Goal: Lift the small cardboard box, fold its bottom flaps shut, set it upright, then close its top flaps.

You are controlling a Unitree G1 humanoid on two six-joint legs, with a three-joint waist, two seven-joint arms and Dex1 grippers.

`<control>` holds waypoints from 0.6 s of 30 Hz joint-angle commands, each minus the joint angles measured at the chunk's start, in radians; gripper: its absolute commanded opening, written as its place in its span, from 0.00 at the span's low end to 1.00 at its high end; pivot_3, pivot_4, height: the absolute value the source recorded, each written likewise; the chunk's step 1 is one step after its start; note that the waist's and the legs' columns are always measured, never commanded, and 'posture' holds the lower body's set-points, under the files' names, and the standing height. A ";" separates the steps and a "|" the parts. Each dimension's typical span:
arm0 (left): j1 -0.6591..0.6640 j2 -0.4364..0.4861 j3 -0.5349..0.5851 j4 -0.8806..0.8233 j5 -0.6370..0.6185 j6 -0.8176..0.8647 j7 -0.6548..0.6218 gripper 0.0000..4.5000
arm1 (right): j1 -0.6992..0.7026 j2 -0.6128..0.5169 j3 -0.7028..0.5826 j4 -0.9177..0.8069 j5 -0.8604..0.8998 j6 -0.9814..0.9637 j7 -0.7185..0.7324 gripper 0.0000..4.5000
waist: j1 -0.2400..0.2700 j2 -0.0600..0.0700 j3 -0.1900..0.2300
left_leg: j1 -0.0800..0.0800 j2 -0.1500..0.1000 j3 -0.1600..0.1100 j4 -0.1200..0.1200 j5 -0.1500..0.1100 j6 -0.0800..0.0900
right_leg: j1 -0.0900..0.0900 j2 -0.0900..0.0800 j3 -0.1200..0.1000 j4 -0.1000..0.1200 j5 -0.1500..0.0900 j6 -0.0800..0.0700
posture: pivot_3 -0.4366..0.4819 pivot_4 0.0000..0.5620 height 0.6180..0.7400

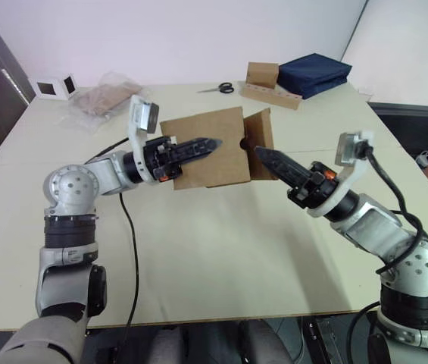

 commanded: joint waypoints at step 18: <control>-0.004 -0.002 0.009 -0.024 -0.002 -0.025 -0.005 0.00 | 0.010 -0.005 -0.002 -0.027 0.085 -0.059 -0.040 0.56 | 0.000 0.000 0.000 | 0.000 0.000 0.000 0.000 0.000 0.000 | 0.000 0.000 0.000 0.000 0.000 0.000 | 0.48 0.27 1.00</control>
